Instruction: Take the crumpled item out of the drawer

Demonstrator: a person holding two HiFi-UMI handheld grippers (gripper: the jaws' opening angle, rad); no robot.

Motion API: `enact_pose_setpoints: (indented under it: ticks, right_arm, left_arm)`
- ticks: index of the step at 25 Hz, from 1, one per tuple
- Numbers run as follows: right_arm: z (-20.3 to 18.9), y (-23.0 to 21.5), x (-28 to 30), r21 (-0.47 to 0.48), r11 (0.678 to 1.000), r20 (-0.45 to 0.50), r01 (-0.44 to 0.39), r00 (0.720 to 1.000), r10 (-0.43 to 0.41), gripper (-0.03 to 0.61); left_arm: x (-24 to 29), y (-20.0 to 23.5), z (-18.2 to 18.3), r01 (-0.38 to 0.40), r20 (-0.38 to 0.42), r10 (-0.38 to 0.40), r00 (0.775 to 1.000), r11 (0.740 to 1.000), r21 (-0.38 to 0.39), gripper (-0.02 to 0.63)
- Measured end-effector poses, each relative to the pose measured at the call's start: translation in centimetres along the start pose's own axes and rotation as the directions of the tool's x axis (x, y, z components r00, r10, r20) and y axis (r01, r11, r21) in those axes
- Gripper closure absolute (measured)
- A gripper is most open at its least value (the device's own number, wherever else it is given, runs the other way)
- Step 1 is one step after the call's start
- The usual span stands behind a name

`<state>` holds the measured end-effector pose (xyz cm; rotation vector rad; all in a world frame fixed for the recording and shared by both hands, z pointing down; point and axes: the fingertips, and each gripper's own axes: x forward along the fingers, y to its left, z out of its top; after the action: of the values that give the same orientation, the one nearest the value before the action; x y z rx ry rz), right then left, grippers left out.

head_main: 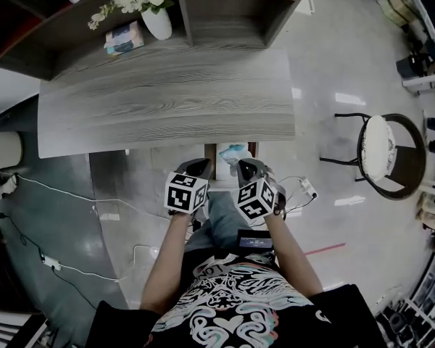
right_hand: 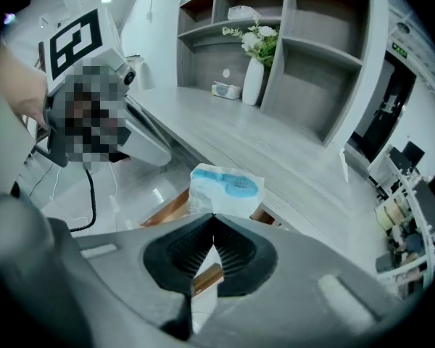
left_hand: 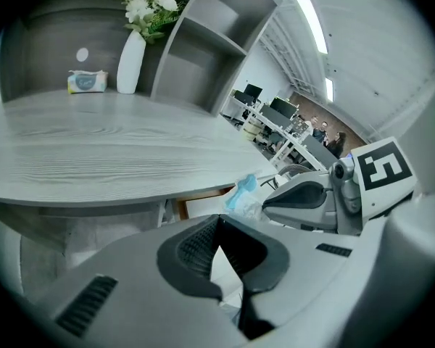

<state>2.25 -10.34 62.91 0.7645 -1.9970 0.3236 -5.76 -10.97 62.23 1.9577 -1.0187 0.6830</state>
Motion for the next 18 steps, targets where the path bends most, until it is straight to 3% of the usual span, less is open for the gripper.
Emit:
enact_pose_setpoints:
  ticks: [11, 18]
  right_arm:
    - [2.0, -2.1, -4.4, 0.083, 0.992, 0.096, 0.1, 0.99, -0.108, 0.571]
    - [2.9, -2.6, -7.6, 0.122, 0.982, 0.161, 0.143, 0.974, -0.162, 0.571]
  left_arm:
    - [-3.3, -1.9, 2.9, -0.011, 0.106, 0.007, 0.994, 0.999, 0.031, 0.614]
    - [-6.3, -3.2, 4.6, -0.027, 0.205, 0.019, 0.979, 0.999, 0.035, 0.614]
